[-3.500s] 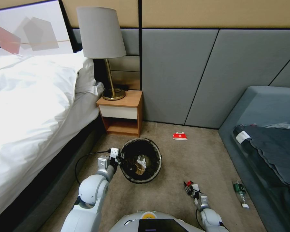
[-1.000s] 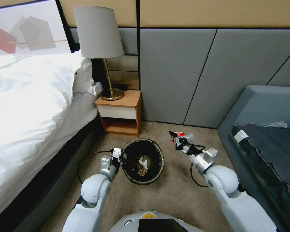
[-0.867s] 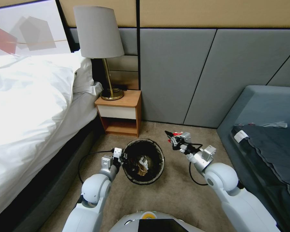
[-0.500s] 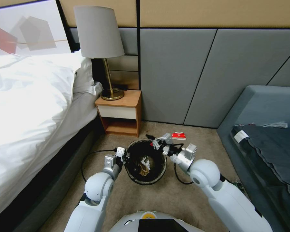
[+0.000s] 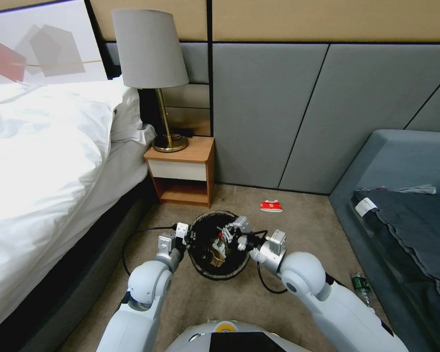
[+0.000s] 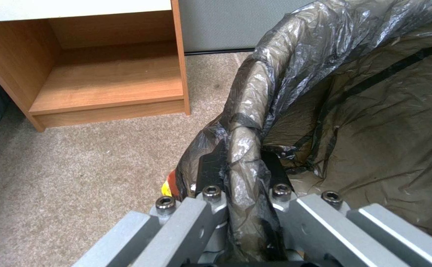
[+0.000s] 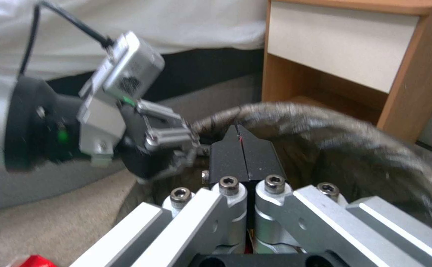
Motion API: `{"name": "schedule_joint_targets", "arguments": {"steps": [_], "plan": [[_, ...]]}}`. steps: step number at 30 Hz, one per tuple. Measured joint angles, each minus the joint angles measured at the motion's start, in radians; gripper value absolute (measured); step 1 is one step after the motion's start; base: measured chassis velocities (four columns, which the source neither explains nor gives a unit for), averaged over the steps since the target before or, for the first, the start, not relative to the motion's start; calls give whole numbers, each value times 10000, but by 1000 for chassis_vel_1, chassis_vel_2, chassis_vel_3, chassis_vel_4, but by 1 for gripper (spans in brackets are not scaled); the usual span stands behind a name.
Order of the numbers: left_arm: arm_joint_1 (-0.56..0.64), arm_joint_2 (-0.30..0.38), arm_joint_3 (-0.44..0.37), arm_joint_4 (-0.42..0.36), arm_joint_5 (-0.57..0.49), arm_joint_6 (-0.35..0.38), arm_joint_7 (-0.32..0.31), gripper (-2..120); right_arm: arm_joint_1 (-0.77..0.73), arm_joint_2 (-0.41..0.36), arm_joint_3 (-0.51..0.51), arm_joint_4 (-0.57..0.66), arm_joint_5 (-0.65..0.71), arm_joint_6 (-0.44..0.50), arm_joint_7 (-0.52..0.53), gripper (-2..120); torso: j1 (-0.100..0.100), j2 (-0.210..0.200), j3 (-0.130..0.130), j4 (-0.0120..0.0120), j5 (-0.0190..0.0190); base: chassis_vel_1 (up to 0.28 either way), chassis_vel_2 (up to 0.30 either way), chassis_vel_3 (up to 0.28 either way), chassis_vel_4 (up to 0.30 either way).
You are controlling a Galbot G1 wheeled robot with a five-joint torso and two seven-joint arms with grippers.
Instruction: Pick up the trash bin, then pick up the garbage from the floor and place it into the trash bin.
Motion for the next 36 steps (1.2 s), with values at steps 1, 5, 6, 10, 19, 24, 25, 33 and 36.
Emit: {"name": "schedule_joint_targets", "arguments": {"steps": [1,5,6,10,19,24,25,33,36], "plan": [[0,-5,-2,0,-2,0,-1,1,-44,-10,18,-18,-70,-6,0,0,0,0,0,0,0,0,0,0,0],[-6,-16,-10,0,-25,7,-1,1,-208,-3,41,-48,-213,-6,28,14,0,0,0,0,0,0,0,0,0],[-6,-16,-10,0,-25,7,-1,1,-208,-3,41,-48,-213,-6,28,14,0,0,0,0,0,0,0,0,0],[-12,-23,-22,7,-35,12,-1,1,-326,41,-4,-77,-356,-6,49,27,1,0,0,0,0,0,0,0,0],[-11,-25,-28,28,-44,16,1,1,-447,50,39,-68,-646,46,177,61,0,0,0,0,-1,0,0,0,0],[-8,-49,-27,40,-46,15,3,1,-494,30,200,81,-624,119,226,80,0,0,0,0,0,0,0,0,0],[0,-52,-27,40,-45,16,3,1,-530,32,251,130,-613,148,242,86,0,0,0,0,0,0,0,0,0],[38,-99,-1,41,11,16,7,1,-883,70,865,595,-467,343,473,100,0,1,0,0,0,0,0,0,0],[54,-106,-2,44,26,12,9,1,-1067,98,1275,879,-348,454,633,100,0,1,0,-1,0,0,0,0,0]]}}
